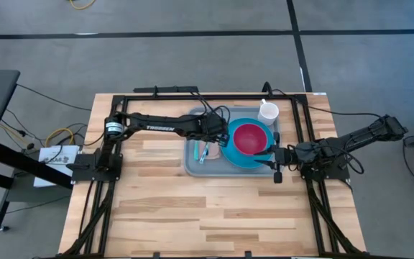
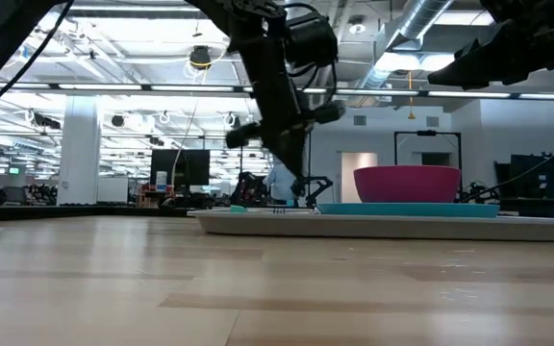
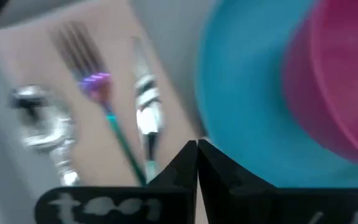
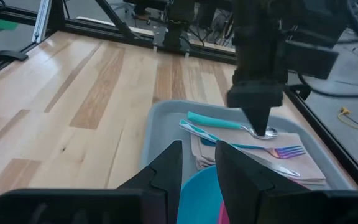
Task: Set up tray
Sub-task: Put the green table knife between the blue fork and the green spoon on the light brown napkin on the gray serving tray
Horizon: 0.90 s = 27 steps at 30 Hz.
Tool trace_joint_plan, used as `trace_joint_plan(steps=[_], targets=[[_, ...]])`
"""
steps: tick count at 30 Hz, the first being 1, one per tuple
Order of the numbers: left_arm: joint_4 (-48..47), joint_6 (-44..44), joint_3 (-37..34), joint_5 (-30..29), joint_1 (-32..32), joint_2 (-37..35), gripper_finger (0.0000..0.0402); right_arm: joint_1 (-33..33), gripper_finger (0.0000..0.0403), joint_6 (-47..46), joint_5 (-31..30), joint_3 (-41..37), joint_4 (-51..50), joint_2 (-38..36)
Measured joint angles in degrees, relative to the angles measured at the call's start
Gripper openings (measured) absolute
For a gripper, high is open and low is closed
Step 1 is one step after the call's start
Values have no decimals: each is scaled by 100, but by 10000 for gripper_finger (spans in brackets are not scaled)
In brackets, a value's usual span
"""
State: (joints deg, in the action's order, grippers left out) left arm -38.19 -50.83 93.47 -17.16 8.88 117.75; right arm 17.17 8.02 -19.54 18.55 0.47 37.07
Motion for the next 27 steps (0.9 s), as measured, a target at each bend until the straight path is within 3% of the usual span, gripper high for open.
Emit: trace_joint_plan(steps=[7, 19, 27], targets=[[-113, 575, -5, 219, 1, 57, 16, 0, 91, -1, 1, 0, 2, 1], [-258, 600, -3, 494, -153, 560, 127, 0, 91, -2, 3, 0, 10, 0], [-467, 549, 160, 232, -144, 592, 131, 0, 91, 1, 5, 2, 7, -1]])
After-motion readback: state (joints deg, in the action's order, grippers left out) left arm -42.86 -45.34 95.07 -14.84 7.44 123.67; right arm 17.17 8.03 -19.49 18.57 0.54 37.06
